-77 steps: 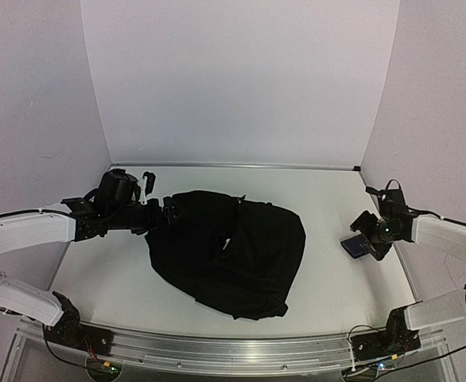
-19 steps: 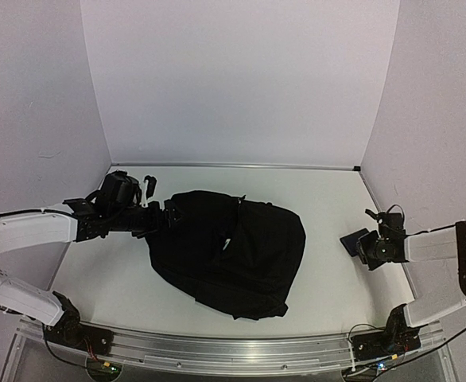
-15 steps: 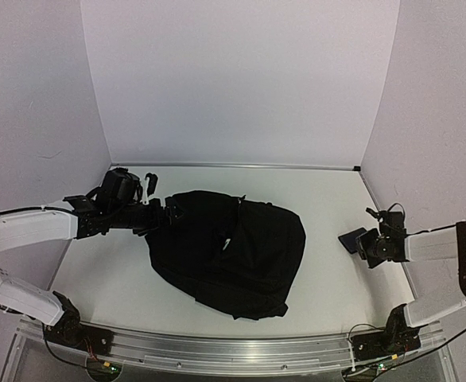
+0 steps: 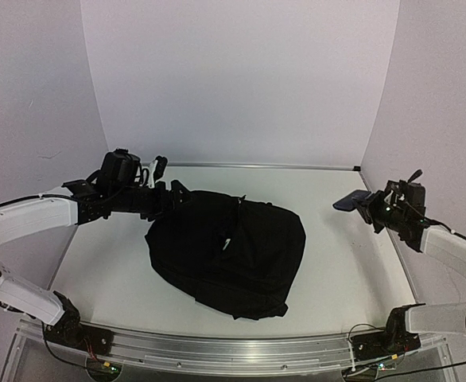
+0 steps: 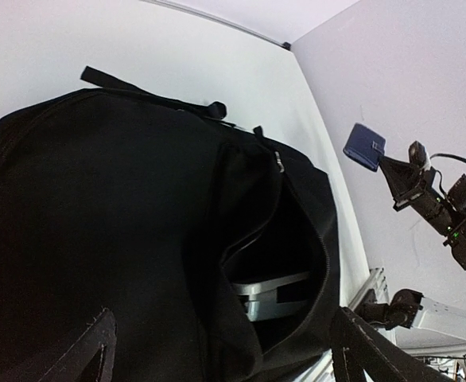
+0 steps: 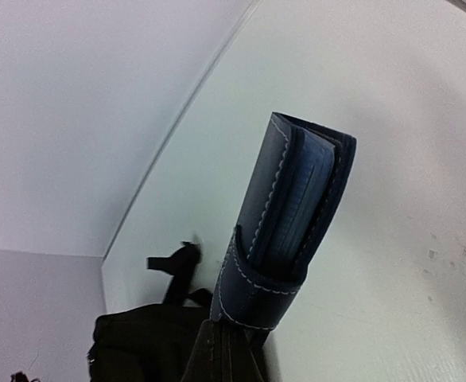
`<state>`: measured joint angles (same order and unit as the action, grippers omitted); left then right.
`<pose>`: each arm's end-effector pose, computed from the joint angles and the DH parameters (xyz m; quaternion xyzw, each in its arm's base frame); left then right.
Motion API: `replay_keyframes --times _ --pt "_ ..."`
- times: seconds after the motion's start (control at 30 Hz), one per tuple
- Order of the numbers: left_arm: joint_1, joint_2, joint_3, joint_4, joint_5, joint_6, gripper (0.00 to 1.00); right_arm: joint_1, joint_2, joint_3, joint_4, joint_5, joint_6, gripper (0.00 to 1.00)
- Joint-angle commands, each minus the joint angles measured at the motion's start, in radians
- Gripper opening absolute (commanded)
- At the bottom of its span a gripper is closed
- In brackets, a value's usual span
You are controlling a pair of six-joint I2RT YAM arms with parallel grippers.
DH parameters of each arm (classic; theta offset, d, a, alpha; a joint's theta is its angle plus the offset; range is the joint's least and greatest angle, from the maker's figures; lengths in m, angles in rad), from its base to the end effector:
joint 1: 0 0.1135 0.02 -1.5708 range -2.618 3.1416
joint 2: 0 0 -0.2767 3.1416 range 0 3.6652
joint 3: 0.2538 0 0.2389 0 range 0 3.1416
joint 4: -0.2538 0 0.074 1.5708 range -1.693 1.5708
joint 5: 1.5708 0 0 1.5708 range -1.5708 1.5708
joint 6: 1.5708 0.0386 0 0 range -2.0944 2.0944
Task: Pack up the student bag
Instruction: Pick up the personal item from the center of the board.
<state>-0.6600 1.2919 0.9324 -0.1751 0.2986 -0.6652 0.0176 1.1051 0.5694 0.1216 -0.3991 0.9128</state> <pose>0.2117 -0.1787 0.2978 0.0714 0.8593 -0.4031 0.3066 0.2252 0.0190 0.2502 0.2575 0.7868 0.3887 0.4044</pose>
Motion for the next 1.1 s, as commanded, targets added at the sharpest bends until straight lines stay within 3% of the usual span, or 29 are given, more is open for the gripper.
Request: replay_keyframes --times 0.0,0.2,0.33,0.53,0.93,1.07 --pt "-0.006 0.030 0.095 0.046 0.134 0.005 0.93 0.040 -0.054 0.111 0.076 -0.193 -0.084 0.00" --pt "-0.083 0.063 0.181 0.116 0.188 -0.008 0.92 0.263 -0.044 0.240 0.118 -0.209 -0.148 0.00" --pt "-0.147 0.099 0.231 0.121 0.196 0.020 0.93 0.402 0.018 0.280 0.242 -0.269 -0.133 0.00" --pt "-0.165 0.106 0.209 0.267 0.287 -0.028 0.95 0.587 0.122 0.382 0.292 -0.323 -0.165 0.00" --pt "-0.165 0.077 0.178 0.396 0.310 -0.095 0.96 0.705 0.185 0.396 0.509 -0.439 -0.074 0.00" --pt "-0.165 0.094 0.202 0.427 0.366 -0.112 0.89 0.727 0.196 0.397 0.510 -0.461 -0.078 0.00"
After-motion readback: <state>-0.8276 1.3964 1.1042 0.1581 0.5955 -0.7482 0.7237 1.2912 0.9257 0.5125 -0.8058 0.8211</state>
